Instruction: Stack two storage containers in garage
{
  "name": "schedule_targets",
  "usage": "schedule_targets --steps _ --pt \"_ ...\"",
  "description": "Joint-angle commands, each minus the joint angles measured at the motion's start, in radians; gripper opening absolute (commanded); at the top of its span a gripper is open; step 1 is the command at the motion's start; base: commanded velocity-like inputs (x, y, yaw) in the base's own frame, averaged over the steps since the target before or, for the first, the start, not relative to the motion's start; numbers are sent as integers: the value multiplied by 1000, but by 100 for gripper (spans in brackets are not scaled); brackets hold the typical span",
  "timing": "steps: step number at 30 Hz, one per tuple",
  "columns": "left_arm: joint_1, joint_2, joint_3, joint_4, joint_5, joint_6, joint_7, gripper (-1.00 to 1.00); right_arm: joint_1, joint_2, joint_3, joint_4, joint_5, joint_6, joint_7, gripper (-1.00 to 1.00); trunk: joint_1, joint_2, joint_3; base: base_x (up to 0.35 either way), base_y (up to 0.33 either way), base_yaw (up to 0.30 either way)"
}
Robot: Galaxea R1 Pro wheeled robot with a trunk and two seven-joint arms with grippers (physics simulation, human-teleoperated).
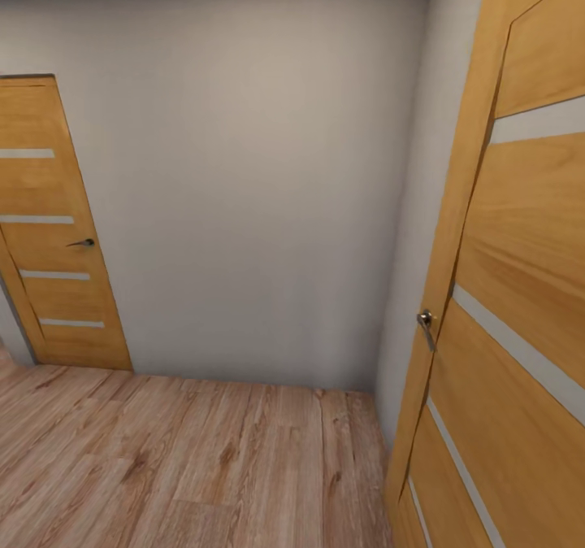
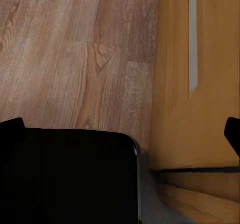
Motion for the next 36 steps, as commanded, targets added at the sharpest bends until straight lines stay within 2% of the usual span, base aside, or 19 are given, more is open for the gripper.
schedule_targets --steps 1,9,15,23,36 --pt "-1 0 -1 4 6 -6 -1 100 0 0 5 1 -2 -3 -2 100 1 0 0 307 0 0" --pt "-1 0 -1 4 6 -7 -1 100 0 0 5 1 -2 -3 -2 100 1 0 0 199 0 0" --pt "-1 0 -1 4 6 -7 -1 100 0 0 5 1 -2 -3 -3 100 1 0 0 7 0 11" --pt "-1 0 -1 4 6 -7 -1 100 0 0 5 1 -2 -3 -3 100 1 0 0 0 0 173" --pt "-1 -2 -1 4 6 -6 -1 100 0 -1 5 1 -2 -3 -2 100 1 0 0 0 0 14"
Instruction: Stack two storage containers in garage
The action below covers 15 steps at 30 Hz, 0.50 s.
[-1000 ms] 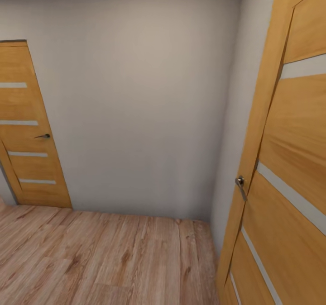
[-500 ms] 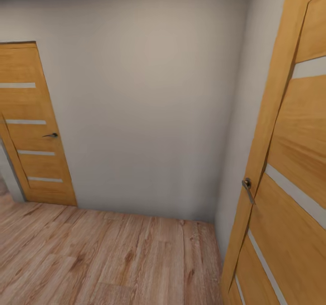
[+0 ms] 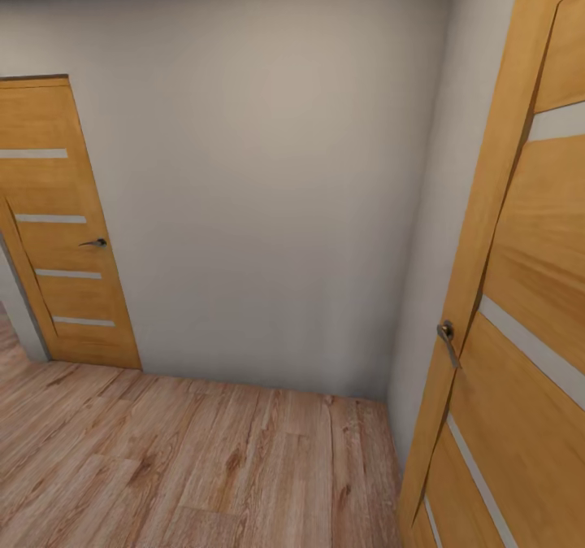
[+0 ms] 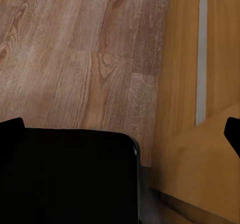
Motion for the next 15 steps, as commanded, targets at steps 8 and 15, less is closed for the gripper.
schedule_targets --steps 8,15 --pt "-1 -1 -1 4 5 -6 0 100 0 0 5 1 -2 -3 -2 100 0 -1 0 0 96 0" --pt "-1 -1 -1 4 5 -6 0 100 0 0 5 1 -2 -3 -2 100 0 -1 0 0 13 0"
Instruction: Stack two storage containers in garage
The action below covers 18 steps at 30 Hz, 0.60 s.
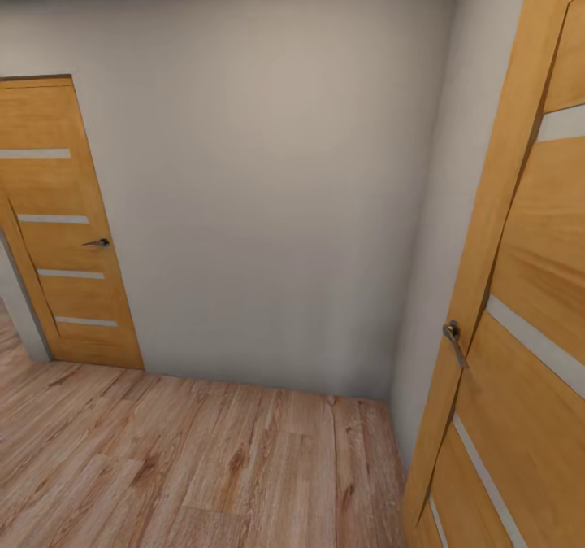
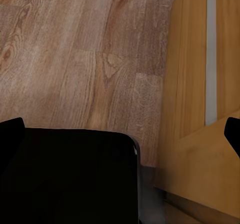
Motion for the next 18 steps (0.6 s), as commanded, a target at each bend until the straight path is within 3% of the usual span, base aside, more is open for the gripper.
schedule_targets --steps 1,7,18 --pt "-1 0 -1 4 5 -6 -1 100 0 0 5 1 -2 -3 -2 100 0 -1 0 0 1 0" --pt "-1 0 -1 4 5 -5 -1 100 0 0 5 1 -2 -3 -2 100 0 -1 0 20 0 0" --pt "-1 0 -1 4 5 -5 -1 100 0 -1 5 1 -2 -3 -2 100 0 -1 0 227 0 0"
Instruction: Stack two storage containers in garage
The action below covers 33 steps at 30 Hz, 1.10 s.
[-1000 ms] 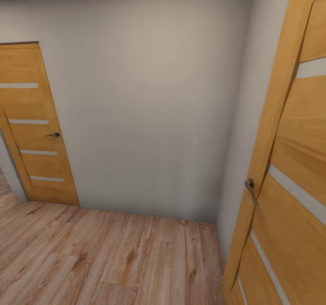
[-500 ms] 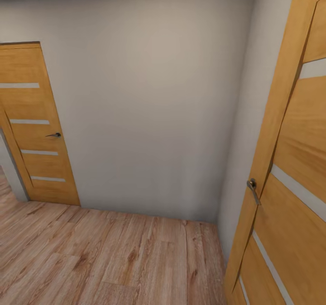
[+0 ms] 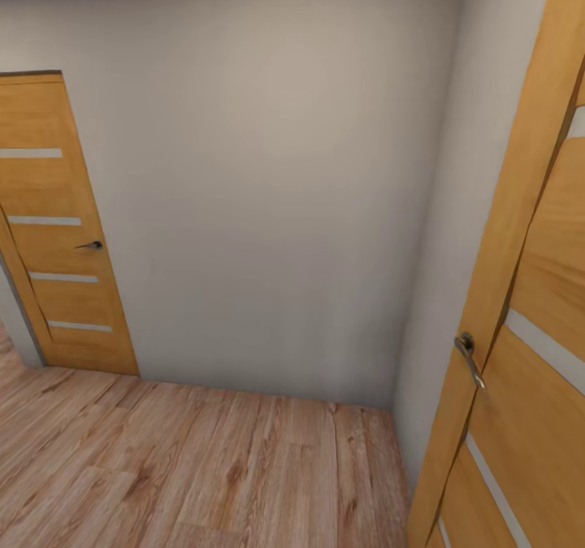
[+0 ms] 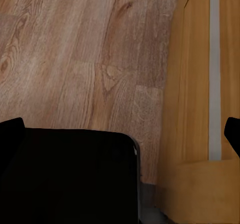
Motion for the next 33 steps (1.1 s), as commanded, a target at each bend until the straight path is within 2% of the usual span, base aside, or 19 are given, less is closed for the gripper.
schedule_targets --steps 1,17,25,33 --pt "-1 0 -1 4 5 -6 -1 100 0 0 6 1 -2 -3 -2 100 1 -1 0 53 0 0" --pt "-1 0 -1 4 5 -6 -1 100 0 -1 6 1 -2 -3 -2 100 1 -1 0 8 0 0" --pt "-1 0 -1 4 5 -6 -1 100 0 -1 6 1 -2 -3 -2 100 1 -1 0 228 0 0" --pt "-1 0 -1 4 5 -6 -1 100 0 -1 6 1 -2 -3 -2 100 1 -1 0 34 0 0"
